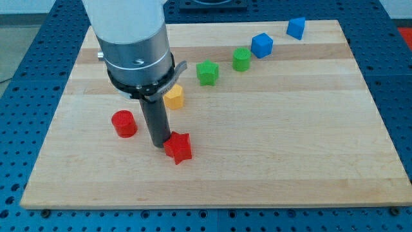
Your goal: Slide the red circle at the top center of the board
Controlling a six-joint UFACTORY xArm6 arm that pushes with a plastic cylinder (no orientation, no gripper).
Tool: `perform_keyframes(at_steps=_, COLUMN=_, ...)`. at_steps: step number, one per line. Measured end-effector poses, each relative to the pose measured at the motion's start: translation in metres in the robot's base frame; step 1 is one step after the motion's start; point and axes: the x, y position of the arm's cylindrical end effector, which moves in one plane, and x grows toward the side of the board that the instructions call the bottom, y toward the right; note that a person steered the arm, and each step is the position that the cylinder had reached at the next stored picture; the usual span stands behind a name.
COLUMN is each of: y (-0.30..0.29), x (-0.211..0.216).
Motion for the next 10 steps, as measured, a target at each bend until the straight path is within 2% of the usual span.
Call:
perform_keyframes(at_steps=2, y=-0.065, x=-0.081)
perform_keyframes(at_steps=3, y=-0.046, x=-0.070)
perform_keyframes(at_steps=4, y=-0.011, x=-0.038)
perform_keyframes(at_steps=5, y=-0.022, x=-0.004)
perform_keyframes(at_steps=6, y=-0.081, x=0.000)
perform_keyframes(at_steps=7, y=-0.107, x=-0.047)
perform_keyframes(at_steps=8, y=-0.107, x=-0.114)
perform_keyframes(at_steps=9, y=-0.114, x=-0.113)
perform_keyframes(at_steps=10, y=-0.145, x=-0.070)
